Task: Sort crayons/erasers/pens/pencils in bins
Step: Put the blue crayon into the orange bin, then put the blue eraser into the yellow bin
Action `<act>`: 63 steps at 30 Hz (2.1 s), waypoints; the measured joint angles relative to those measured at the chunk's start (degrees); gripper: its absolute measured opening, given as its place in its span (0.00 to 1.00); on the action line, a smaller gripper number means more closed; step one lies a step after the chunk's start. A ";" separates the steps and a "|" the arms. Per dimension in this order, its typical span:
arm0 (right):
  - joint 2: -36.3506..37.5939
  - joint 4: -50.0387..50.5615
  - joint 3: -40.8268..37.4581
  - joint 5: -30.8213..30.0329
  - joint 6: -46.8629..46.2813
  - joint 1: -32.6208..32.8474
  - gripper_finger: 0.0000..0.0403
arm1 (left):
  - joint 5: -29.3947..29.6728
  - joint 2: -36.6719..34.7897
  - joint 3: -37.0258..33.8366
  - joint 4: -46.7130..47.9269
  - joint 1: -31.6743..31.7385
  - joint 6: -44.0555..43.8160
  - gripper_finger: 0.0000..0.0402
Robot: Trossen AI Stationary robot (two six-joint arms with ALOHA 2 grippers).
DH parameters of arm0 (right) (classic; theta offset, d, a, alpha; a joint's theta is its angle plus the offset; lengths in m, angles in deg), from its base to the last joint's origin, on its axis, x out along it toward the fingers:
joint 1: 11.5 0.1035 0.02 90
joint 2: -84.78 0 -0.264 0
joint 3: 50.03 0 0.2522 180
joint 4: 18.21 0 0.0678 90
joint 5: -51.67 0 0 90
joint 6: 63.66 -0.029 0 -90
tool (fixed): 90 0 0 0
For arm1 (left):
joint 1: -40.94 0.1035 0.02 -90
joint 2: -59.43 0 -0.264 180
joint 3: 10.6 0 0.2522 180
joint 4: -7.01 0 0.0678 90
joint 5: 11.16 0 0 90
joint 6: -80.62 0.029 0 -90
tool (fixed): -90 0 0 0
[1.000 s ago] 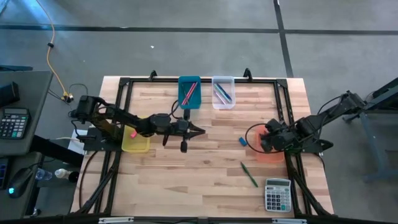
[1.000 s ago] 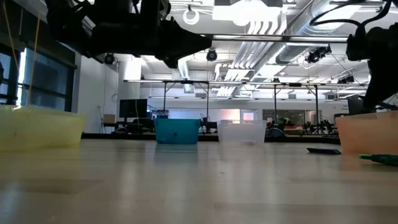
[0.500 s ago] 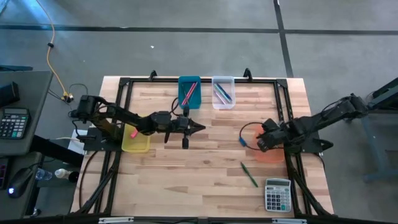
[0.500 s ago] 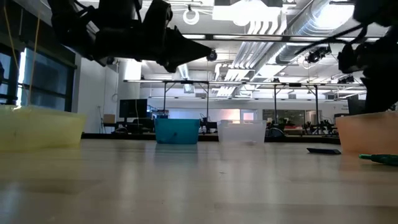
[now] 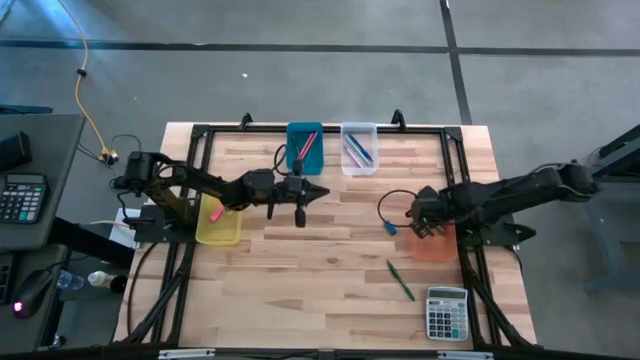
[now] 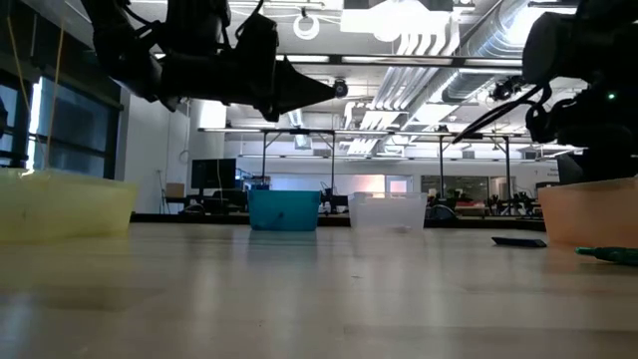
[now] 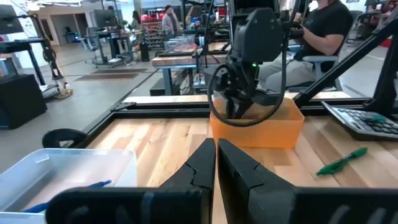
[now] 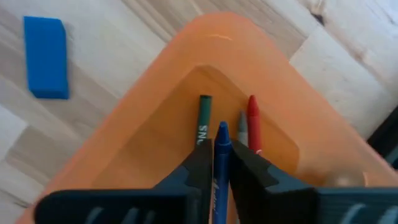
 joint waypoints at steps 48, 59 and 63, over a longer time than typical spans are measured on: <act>-24.74 -11.30 21.40 -7.01 3.41 12.10 0.67 | 0.36 -1.46 -10.86 -6.97 -11.22 -1.00 0.02; -32.33 -10.03 21.35 -5.64 0.03 8.27 0.67 | 0.40 -1.46 -10.86 -6.97 -15.01 -1.04 0.02; -34.90 -10.83 21.33 -5.34 0.43 6.60 0.65 | 2.36 -1.46 -10.86 -6.94 -16.46 -1.02 0.02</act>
